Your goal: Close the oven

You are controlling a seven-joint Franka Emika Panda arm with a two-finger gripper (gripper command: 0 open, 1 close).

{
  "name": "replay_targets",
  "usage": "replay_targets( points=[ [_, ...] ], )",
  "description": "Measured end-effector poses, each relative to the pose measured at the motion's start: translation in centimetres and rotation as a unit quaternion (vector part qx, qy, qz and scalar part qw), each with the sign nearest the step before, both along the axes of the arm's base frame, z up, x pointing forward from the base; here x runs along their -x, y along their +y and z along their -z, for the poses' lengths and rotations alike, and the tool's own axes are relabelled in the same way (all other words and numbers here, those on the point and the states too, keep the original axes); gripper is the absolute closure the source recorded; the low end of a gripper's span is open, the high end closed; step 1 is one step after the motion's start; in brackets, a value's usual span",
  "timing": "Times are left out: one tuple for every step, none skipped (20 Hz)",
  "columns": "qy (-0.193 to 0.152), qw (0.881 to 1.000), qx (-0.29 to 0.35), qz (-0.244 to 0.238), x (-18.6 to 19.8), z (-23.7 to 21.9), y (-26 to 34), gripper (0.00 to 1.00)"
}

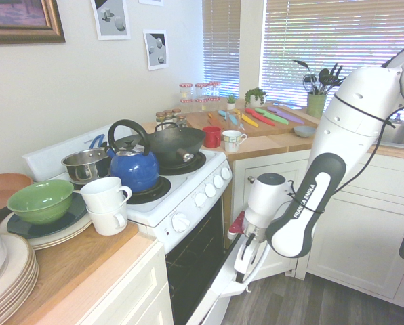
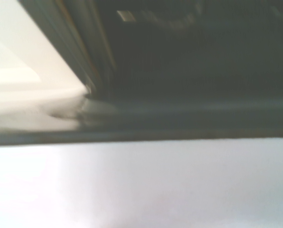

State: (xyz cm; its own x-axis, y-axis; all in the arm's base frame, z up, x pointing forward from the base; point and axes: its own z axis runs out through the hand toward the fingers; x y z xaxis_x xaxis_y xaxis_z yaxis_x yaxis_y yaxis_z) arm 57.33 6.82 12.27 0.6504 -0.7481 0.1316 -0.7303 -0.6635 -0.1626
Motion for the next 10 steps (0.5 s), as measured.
replay_targets(
  points=[
    [-0.003,1.000,0.001,0.003,-0.9,-0.5,0.3,0.00],
    [-0.006,1.000,0.002,0.002,-1.9,-1.1,0.5,0.00],
    [-0.010,1.000,0.003,0.002,-3.0,-1.7,0.5,0.00],
    [-0.016,1.000,0.005,0.002,-4.2,-2.4,0.6,0.00],
    [-0.020,1.000,0.006,0.001,-5.3,-3.3,0.8,0.00],
    [-0.025,1.000,0.006,-0.002,-6.3,-4.3,1.1,0.00],
    [-0.027,1.000,0.005,-0.004,-7.2,-5.6,1.3,0.00],
    [-0.016,1.000,0.002,-0.008,-7.4,-7.2,2.0,0.00],
    [0.007,1.000,0.002,-0.019,-7.0,-9.0,3.1,0.00],
    [0.025,0.999,0.002,-0.029,-6.5,-11.2,4.2,0.00]
  ],
)
